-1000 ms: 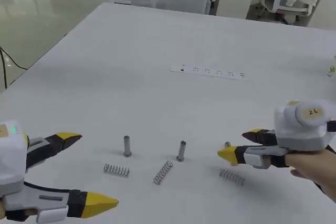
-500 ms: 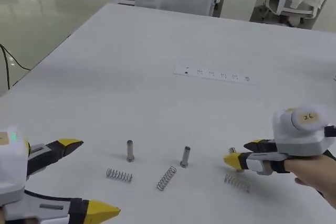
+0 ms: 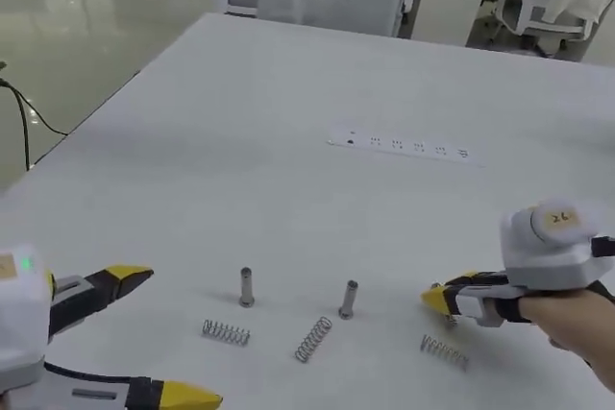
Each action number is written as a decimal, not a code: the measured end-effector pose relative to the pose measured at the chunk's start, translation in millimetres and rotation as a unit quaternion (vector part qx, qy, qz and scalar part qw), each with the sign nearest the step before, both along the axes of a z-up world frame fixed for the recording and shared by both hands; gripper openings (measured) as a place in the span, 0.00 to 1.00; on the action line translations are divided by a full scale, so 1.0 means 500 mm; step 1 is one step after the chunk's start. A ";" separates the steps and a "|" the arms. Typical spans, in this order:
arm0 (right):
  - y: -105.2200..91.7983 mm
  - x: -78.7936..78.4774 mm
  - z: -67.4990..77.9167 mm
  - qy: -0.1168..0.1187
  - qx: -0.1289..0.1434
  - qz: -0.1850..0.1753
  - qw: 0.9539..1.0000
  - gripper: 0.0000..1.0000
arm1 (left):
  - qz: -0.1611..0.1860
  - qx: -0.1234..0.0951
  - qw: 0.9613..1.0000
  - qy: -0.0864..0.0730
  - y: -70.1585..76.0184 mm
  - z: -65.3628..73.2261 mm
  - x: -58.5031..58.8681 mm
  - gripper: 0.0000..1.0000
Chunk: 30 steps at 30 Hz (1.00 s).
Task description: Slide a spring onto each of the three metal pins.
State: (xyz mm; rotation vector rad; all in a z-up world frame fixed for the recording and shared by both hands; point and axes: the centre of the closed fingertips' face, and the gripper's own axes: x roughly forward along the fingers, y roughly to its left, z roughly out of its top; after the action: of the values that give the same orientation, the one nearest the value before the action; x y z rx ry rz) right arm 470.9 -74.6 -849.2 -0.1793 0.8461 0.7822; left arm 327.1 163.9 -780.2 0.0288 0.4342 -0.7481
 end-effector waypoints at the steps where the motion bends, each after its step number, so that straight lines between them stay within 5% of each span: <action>1: -0.002 0.003 -0.002 0.001 -0.003 -0.004 1.000 0.21 | 0.000 0.000 1.000 0.001 0.000 0.000 -0.001 0.98; 30: 0.000 0.004 -0.020 0.016 -0.036 -0.031 0.999 0.05 | 0.005 -0.008 1.000 0.004 0.002 0.000 -0.004 0.98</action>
State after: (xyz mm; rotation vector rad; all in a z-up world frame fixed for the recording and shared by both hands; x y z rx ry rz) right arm 473.0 -74.6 -859.0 -0.2041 0.9079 0.6985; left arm 325.0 164.9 -780.0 0.0088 0.4359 -0.7412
